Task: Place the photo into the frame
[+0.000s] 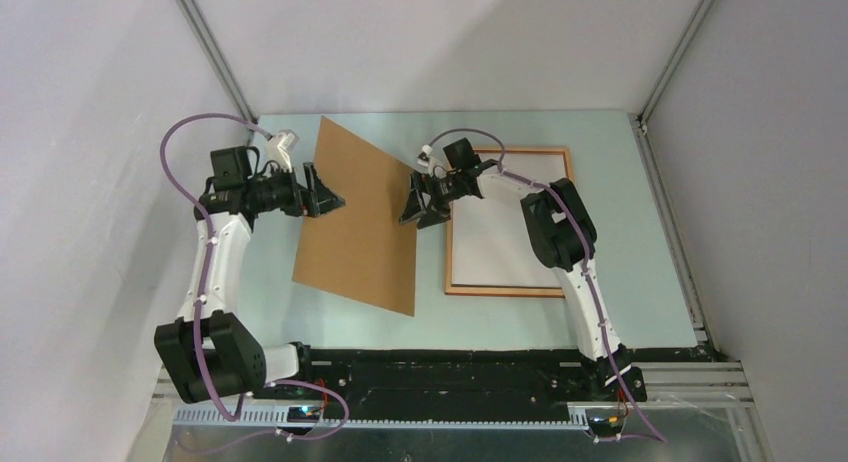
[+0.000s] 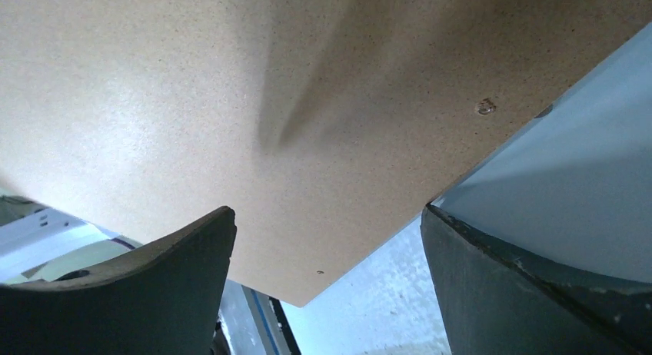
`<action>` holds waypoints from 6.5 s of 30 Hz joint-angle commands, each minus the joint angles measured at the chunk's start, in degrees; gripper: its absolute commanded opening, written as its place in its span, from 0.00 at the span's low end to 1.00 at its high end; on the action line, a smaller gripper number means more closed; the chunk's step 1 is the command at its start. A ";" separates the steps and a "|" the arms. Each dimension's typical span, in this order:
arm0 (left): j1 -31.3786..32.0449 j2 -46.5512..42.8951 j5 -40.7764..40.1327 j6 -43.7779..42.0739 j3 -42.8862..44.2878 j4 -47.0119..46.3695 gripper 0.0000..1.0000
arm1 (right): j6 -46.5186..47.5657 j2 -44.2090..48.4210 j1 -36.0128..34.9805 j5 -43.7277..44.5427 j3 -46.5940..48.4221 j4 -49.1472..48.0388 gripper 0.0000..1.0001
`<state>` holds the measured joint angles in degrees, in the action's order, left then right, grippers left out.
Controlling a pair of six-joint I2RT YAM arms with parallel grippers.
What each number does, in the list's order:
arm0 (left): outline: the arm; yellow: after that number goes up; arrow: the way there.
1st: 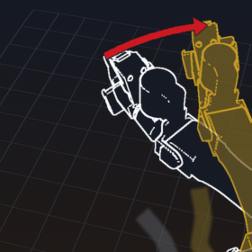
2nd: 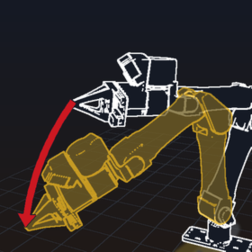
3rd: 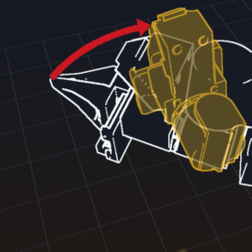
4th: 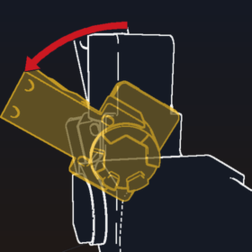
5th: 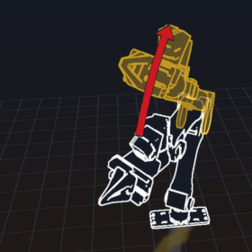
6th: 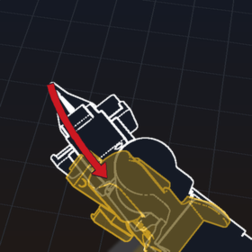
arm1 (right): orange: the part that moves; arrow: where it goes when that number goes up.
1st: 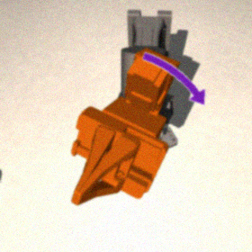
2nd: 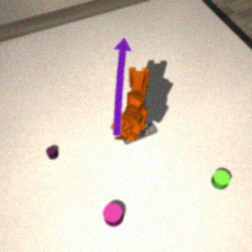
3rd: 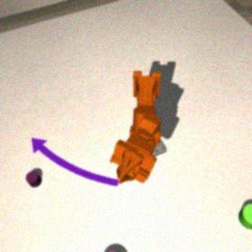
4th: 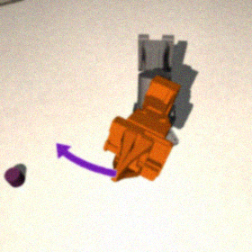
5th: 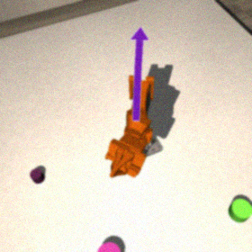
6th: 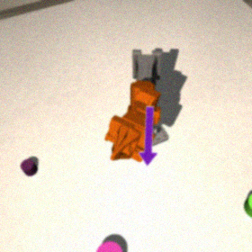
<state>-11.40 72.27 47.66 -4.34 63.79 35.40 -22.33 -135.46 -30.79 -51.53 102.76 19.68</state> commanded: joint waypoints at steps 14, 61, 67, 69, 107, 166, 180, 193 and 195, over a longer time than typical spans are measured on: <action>1.65 -3.54 0.39 3.90 3.09 4.47 0.84 | 2.34 -3.64 -1.70 -5.63 -1.25 -2.48 0.95; 24.12 0.90 -13.81 8.97 18.39 6.57 0.82 | 2.01 8.76 4.11 -9.26 -3.56 0.16 1.00; 25.76 2.23 -12.99 8.05 18.48 6.66 0.83 | -1.04 16.27 6.91 -7.69 -5.29 -0.12 0.99; 26.34 2.59 -12.52 7.83 18.56 6.58 0.84 | -2.14 18.95 7.43 -7.22 -5.46 -0.08 0.99; 30.12 4.88 -19.06 6.16 19.58 6.59 0.78 | -12.34 19.27 2.67 -2.25 14.09 4.02 0.98; 38.12 -1.53 -10.51 0.80 16.59 6.60 0.94 | -5.64 28.26 -3.15 20.07 10.12 12.93 0.97; 38.03 -6.98 -20.20 -1.84 12.90 6.65 0.96 | 1.72 32.62 -3.23 31.48 6.78 18.40 0.79; 38.03 -5.07 -18.23 -0.55 14.46 6.63 0.96 | 1.60 32.80 -2.92 30.23 4.71 17.38 0.77; 38.03 -5.71 -18.79 -0.84 14.11 6.64 0.96 | 1.71 32.99 -2.59 30.18 3.78 17.29 0.74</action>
<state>26.26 68.20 29.06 -4.54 76.62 42.83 -21.69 -105.10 -33.82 -21.26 107.83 37.98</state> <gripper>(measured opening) 0.963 0.763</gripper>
